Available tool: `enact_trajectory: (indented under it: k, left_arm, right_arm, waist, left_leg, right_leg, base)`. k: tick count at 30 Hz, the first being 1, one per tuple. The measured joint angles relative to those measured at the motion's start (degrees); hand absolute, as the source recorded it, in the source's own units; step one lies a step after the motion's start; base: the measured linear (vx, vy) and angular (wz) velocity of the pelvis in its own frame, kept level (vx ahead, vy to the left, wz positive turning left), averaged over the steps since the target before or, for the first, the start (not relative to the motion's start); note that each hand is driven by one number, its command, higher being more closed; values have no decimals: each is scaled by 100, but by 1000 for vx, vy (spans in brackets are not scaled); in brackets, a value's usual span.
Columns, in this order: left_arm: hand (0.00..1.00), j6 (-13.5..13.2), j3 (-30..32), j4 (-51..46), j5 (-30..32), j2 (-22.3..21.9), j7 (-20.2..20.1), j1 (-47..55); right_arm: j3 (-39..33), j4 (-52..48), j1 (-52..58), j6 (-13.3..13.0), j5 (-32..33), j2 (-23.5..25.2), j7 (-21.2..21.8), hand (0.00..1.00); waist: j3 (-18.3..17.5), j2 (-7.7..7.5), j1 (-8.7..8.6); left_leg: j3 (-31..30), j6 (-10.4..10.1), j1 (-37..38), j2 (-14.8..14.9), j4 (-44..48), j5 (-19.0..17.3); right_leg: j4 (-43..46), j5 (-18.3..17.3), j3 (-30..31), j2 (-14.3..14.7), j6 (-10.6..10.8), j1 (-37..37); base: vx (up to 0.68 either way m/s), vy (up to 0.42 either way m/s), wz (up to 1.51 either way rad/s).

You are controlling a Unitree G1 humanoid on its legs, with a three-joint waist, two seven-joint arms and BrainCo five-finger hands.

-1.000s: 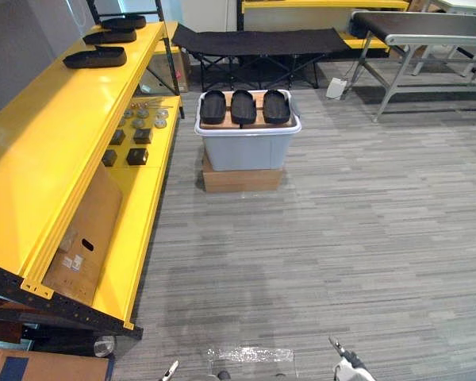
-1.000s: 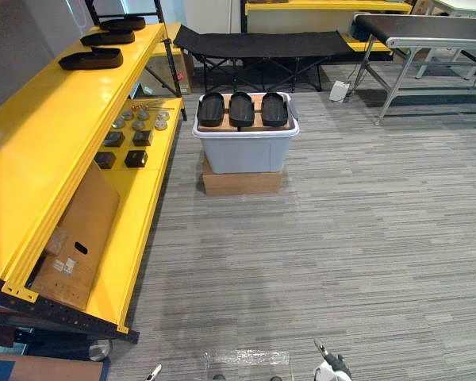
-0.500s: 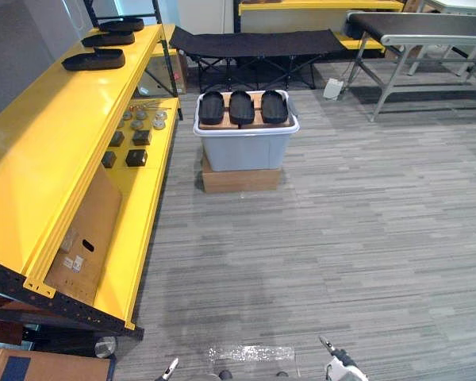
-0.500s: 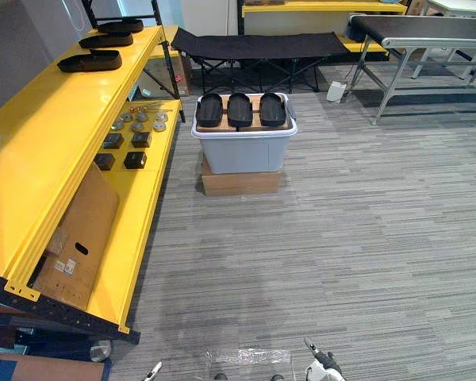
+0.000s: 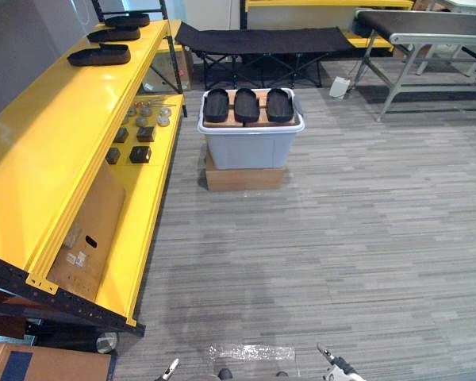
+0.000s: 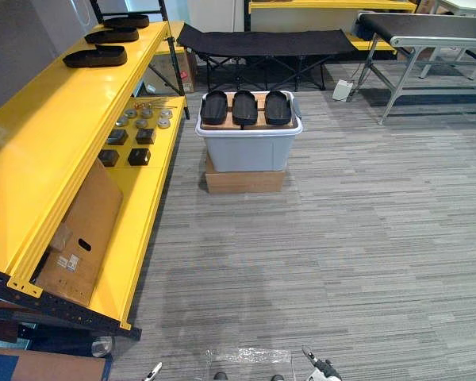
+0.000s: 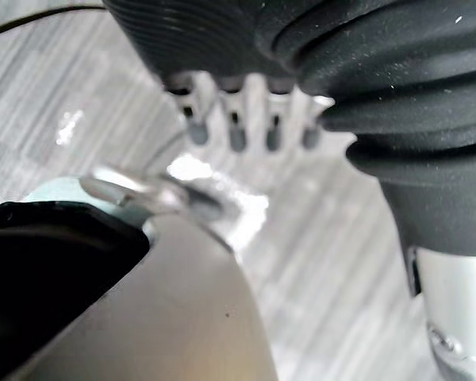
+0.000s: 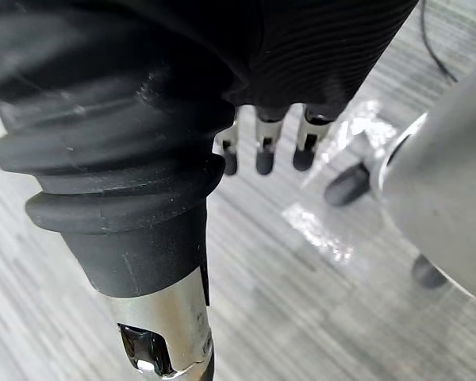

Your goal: Walk over and take plastic housings, then place them on the shelf

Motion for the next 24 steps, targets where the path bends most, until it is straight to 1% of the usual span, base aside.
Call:
enact_trajectory:
  k: [1, 2, 3, 4, 5, 6, 7, 8, 9, 10, 11, 12, 13, 14, 15, 16, 17, 18, 19, 20, 21, 22, 23, 24]
  left_arm:
    - [0, 7, -6, -2, 121, 0, -4, -13]
    - [0, 9, -60, -2, 254, 6, -6, -58]
    - [0, 2, -139, -1, 446, 25, -2, -129]
    - [0, -3, -188, -4, 528, 43, 7, -140]
    - [0, -7, -281, -3, 574, 97, 40, -173]
    - [0, -1, -356, -1, 577, 155, 70, -194]
    - [0, 7, -387, -1, 568, 216, 71, -229]
    - [0, 15, -386, 0, 569, 242, 70, -289]
    - [0, 24, -386, 0, 571, 244, 69, -343]
    - [0, 58, -385, -1, 580, 243, 63, -468]
    - [0, 81, -385, -2, 582, 243, 64, -575]
    - [0, 90, -384, -3, 582, 243, 65, -611]
    - [0, 96, -386, -3, 583, 214, 68, -694]
    - [0, 97, -407, -4, 582, 131, 70, -804]
    - [0, 95, -456, -21, 579, 79, 89, -842]
    - [0, 90, -481, -74, 600, -5, 130, -872]
    - [0, 90, -491, -107, 505, -57, 201, -791]
    - [0, 92, -498, -109, 393, -105, 226, -799]
    - [0, 101, -477, -170, 278, -181, 234, -798]
    - [0, 77, -397, -256, 191, -226, 317, -819]
    - [0, 44, -170, -301, 68, -291, 410, -896]
    - [0, 36, -108, -308, 53, -308, 435, -904]
    - [0, 21, 37, -384, -107, -399, 465, -903]
    - [0, -20, 164, -524, -175, -485, 493, -880]
  right_arm:
    - [-4, -11, 6, 32, 13, 0, 70, 0]
    - [-5, -35, 0, 72, 17, -20, 120, 0]
    - [-4, -63, 18, 78, 35, -40, 160, 0]
    - [-1, -69, 29, 85, 76, -47, 216, 0]
    - [1, -67, 44, 102, 74, -77, 282, 0]
    - [-8, -70, 60, 142, 90, -61, 384, 0]
    - [-8, -54, 81, 158, 75, -48, 488, 0]
    - [-6, -46, 76, 168, 67, -40, 532, 0]
    - [-7, -47, 71, 171, 66, -43, 555, 0]
    - [-11, -44, 45, 193, 58, -52, 548, 0]
    - [-40, -29, -9, 245, 20, -64, 499, 0]
    - [-43, -29, -13, 297, -39, -75, 464, 0]
    - [-43, -29, -92, 401, -128, -89, 439, 0]
    - [-46, -21, -99, 447, -284, -116, 437, 0]
    - [-47, -17, -94, 482, -334, -135, 437, 0]
    - [-58, -3, -76, 562, -434, -179, 437, 0]
    - [-58, 29, -35, 655, -553, -284, 439, 0]
    - [-63, 65, -54, 661, -639, -326, 441, 0]
    - [-38, 103, -103, 663, -754, -375, 447, 0]
    - [-19, 105, -143, 638, -822, -406, 457, 0]
    - [-38, 137, -210, 622, -949, -491, 441, 0]
    - [-36, 165, -228, 612, -950, -497, 440, 0]
    - [-37, 186, -267, 527, -954, -481, 442, 0]
    - [-38, 183, -367, 470, -955, -470, 443, 0]
  waist:
    - [23, -37, -9]
    - [48, 6, -13]
    - [80, -4, -42]
    - [91, -11, -59]
    - [152, 0, -84]
    - [200, -38, -96]
    - [229, -98, -105]
    - [242, -133, -117]
    - [243, -133, -124]
    - [245, -129, -151]
    - [280, -127, -169]
    - [295, -134, -195]
    - [306, -155, -214]
    - [322, -188, -214]
    - [325, -196, -223]
    - [318, -184, -248]
    - [175, -13, -304]
    - [179, 95, -317]
    - [178, 150, -335]
    - [238, 240, -332]
    - [377, 363, -268]
    - [404, 378, -239]
    - [434, 362, -147]
    - [440, 351, -25]
  left_leg:
    - [-4, 35, -20, -2, 1, -34]
    - [1, 60, -27, 9, 0, -90]
    - [24, 119, -2, 22, -5, -128]
    - [32, 170, 51, 33, -6, -144]
    - [38, 216, 157, 37, -2, -167]
    - [46, 256, 211, 37, -3, -197]
    - [73, 249, 296, 61, -5, -241]
    - [91, 198, 313, 128, -4, -282]
    - [92, 166, 300, 173, -2, -303]
    - [85, 86, 290, 253, 55, -359]
    - [88, -63, 275, 345, 188, -483]
    - [90, -129, 280, 387, 285, -575]
    - [83, -253, 295, 454, 518, -827]
    - [53, -352, 284, 500, 815, -1142]
    - [11, -372, 280, 526, 988, -1322]
    - [-51, -417, 289, 587, 1252, -1607]
    - [-166, -657, 291, 873, 1684, -1869]
    - [-221, -711, 164, 991, 2048, -1878]
    - [-190, -970, -213, 1153, 2861, -1725]
    - [-180, -1150, -665, 1327, 3879, -1444]
    - [-170, -1105, -1160, 1516, 5286, -1316]
    - [-170, -1072, -1212, 1499, 5482, -1338]
    - [-132, -979, -1451, 1273, 5740, -1448]
    - [-91, -896, -1747, 1033, 5465, -1555]
  right_leg:
    - [324, -151, -2, -28, 38, -164]
    - [1137, -389, -5, -84, 54, -540]
    - [2118, -523, -30, -153, 43, -1026]
    - [2594, -542, -42, -198, 29, -1258]
    - [3071, -674, -132, -297, -52, -1466]
    - [3216, -788, -232, -382, -67, -1567]
    - [3046, -797, -311, -449, -43, -1651]
    - [2631, -758, -320, -435, 7, -1737]
    - [2383, -706, -321, -421, 48, -1795]
    - [1921, -573, -321, -411, 118, -1906]
    - [1576, -358, -321, -410, 147, -2006]
    - [1450, -231, -321, -417, 142, -2038]
    - [1356, -66, -318, -438, 164, -2111]
    - [1473, -80, -305, -470, 130, -2177]
    - [1624, -119, -307, -529, 75, -2213]
    - [1930, -213, -309, -533, -41, -2255]
    - [2242, -141, -377, -365, -142, -2223]
    - [2257, -233, -492, -293, -240, -2150]
    - [2186, -222, -557, -218, -325, -2024]
    - [1940, -238, -638, -122, -373, -1731]
    - [1380, -215, -691, 92, -410, -997]
    - [1250, -218, -690, 113, -415, -800]
    - [894, -259, -607, 122, -479, -222]
    - [699, -290, -502, 57, -528, 73]
  base:
    - [-38, -8, -6]
    - [-71, 17, -8]
    - [-60, 32, -11]
    - [-10, 37, -8]
    - [23, 32, -3]
    - [48, 46, -6]
    - [50, 53, -10]
    - [70, 37, -13]
    - [119, 4, -8]
    - [217, -33, -7]
    - [253, -53, -7]
    - [298, -89, -4]
    - [364, -170, 5]
    - [306, -150, 12]
    - [350, -197, 25]
    - [473, -264, 48]
    - [605, -303, 52]
    - [564, -271, 37]
    - [480, -231, 22]
    - [721, -335, 15]
    - [717, -308, 13]
    - [683, -228, -9]
    - [413, -97, -33]
    - [472, -51, -48]
